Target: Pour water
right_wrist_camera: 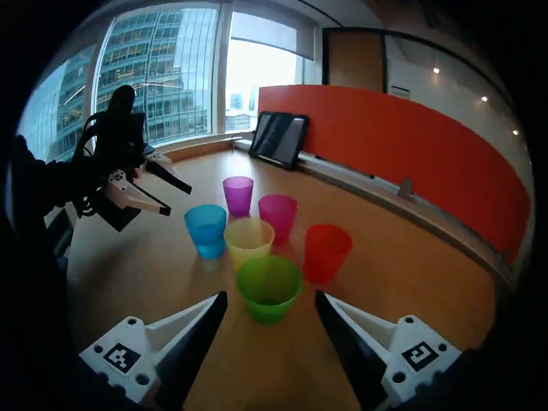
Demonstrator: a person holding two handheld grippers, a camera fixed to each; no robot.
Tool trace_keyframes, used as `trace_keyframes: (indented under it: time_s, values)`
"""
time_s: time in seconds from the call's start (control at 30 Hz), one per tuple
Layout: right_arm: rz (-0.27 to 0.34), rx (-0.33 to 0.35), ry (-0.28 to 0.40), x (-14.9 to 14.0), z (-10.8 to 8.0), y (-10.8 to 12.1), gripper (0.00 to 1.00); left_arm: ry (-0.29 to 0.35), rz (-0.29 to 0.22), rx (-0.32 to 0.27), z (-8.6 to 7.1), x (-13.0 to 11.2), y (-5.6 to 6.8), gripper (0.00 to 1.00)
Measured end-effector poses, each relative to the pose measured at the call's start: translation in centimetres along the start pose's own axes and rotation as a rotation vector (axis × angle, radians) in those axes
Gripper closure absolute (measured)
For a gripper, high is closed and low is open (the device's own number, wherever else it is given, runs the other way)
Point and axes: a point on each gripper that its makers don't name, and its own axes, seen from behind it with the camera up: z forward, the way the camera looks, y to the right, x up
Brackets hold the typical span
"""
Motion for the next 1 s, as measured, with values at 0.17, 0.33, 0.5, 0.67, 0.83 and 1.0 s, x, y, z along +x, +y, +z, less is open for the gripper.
trace_keyframes:
  time_s: [0.17, 0.33, 0.5, 0.67, 0.83, 1.0]
  values:
    - [0.002, 0.008, -0.023, -0.8, 0.9, -0.1, 0.01, -0.023, 0.007, -0.009, 0.6, -0.6, 0.1, 0.03]
    - [0.002, 0.012, -0.048, -1.5, 1.8, 0.1, 0.01, -0.05, 0.016, -0.022, 1.3, -1.3, 0.2, 0.03]
    - [0.003, 0.021, -0.069, -2.0, 2.6, 0.1, 0.01, -0.078, 0.015, -0.034, 2.2, -2.0, 0.3, 0.03]
    - [0.009, 0.027, -0.094, -2.6, 3.5, 0.2, 0.01, -0.104, 0.014, -0.059, 3.1, -2.6, 0.7, 0.03]
    - [0.008, 0.032, -0.106, -2.8, 4.2, 0.3, 0.01, -0.12, 0.023, -0.073, 4.1, -2.8, 1.0, 0.03]
    - [0.007, 0.037, -0.111, -2.7, 4.9, 0.4, 0.01, -0.129, 0.027, -0.082, 4.9, -2.7, 1.1, 0.03]
